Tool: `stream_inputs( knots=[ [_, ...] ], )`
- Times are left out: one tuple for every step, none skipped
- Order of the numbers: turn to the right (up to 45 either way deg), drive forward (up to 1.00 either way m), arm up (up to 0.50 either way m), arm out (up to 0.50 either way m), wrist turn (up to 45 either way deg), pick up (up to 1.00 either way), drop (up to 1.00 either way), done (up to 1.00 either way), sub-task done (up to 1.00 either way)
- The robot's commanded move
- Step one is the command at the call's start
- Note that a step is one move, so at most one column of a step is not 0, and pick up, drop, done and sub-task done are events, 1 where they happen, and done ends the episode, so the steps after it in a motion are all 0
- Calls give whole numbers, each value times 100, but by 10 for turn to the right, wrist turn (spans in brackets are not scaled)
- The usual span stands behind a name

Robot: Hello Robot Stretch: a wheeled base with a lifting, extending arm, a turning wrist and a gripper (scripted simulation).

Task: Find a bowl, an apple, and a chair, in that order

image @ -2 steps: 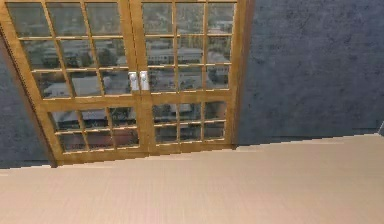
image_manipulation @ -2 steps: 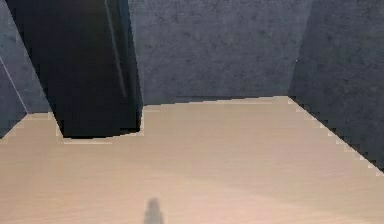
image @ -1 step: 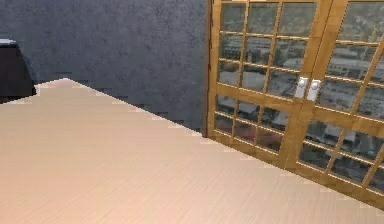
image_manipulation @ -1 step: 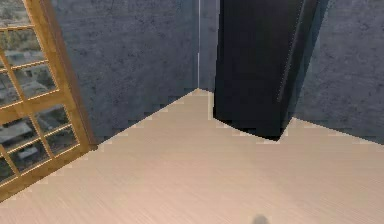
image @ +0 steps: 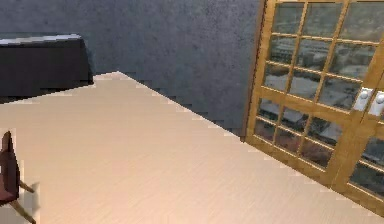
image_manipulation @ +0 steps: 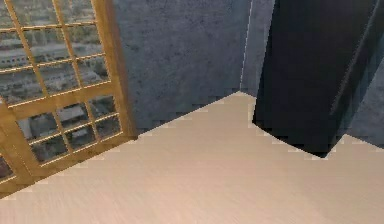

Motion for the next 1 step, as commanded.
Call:
stream_inputs(
  knots=[
    [0,40,0,0,0,0,0,0,0]
  ],
)
